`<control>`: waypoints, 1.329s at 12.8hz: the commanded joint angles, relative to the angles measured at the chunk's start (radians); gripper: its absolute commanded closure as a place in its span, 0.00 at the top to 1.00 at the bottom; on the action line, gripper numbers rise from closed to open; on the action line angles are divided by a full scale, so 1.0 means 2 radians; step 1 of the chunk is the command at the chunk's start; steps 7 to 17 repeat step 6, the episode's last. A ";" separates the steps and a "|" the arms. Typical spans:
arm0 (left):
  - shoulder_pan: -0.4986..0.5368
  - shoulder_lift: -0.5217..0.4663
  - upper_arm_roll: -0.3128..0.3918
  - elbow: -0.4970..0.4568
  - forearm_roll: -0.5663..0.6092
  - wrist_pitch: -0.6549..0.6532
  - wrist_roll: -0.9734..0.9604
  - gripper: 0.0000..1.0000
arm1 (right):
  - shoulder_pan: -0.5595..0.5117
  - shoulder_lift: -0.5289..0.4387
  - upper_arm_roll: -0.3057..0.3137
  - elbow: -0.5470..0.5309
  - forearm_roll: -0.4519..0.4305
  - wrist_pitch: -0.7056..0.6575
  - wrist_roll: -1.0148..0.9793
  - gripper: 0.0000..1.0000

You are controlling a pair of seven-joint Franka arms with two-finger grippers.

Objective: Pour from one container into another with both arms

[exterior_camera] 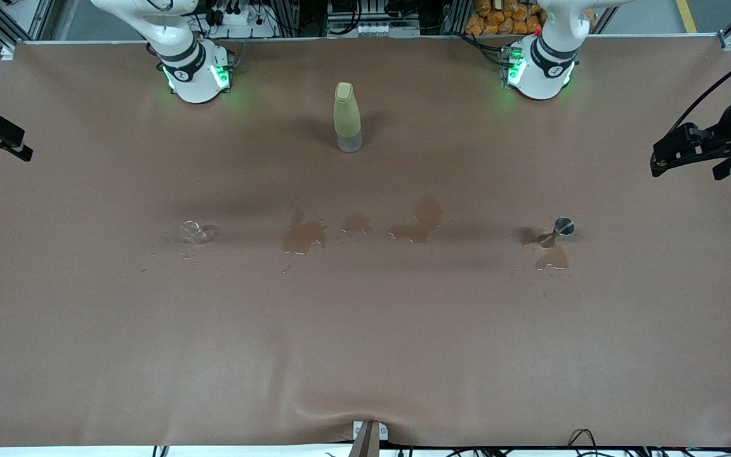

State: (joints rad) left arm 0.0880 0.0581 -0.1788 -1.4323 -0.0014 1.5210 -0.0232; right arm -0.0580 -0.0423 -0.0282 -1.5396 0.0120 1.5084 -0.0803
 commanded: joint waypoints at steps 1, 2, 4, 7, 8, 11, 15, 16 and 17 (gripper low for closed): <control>-0.005 -0.014 0.002 -0.018 -0.006 -0.003 -0.006 1.00 | 0.001 0.000 -0.001 0.006 -0.009 0.000 0.007 1.00; -0.006 -0.014 0.002 -0.019 -0.005 -0.003 -0.004 1.00 | 0.001 0.000 -0.001 0.006 -0.008 0.000 0.007 1.00; -0.005 -0.014 0.002 -0.021 -0.005 -0.003 0.008 1.00 | 0.001 0.003 -0.001 0.007 -0.008 0.000 0.008 1.00; -0.006 -0.020 0.002 -0.022 -0.003 -0.003 0.008 1.00 | 0.001 0.003 -0.001 0.007 -0.008 0.000 0.007 1.00; -0.006 -0.020 0.002 -0.022 -0.003 -0.003 0.008 1.00 | 0.001 0.003 -0.001 0.007 -0.008 0.000 0.007 1.00; -0.006 -0.020 0.002 -0.022 -0.003 -0.003 0.008 1.00 | 0.001 0.003 -0.001 0.007 -0.008 0.000 0.007 1.00; -0.006 -0.020 0.002 -0.022 -0.003 -0.003 0.008 1.00 | 0.001 0.003 -0.001 0.007 -0.008 0.000 0.007 1.00; -0.006 -0.020 0.002 -0.022 -0.003 -0.003 0.008 1.00 | 0.001 0.003 -0.001 0.007 -0.008 0.000 0.007 1.00; -0.006 -0.020 0.002 -0.022 -0.003 -0.003 0.008 1.00 | 0.001 0.003 -0.001 0.007 -0.008 0.000 0.007 1.00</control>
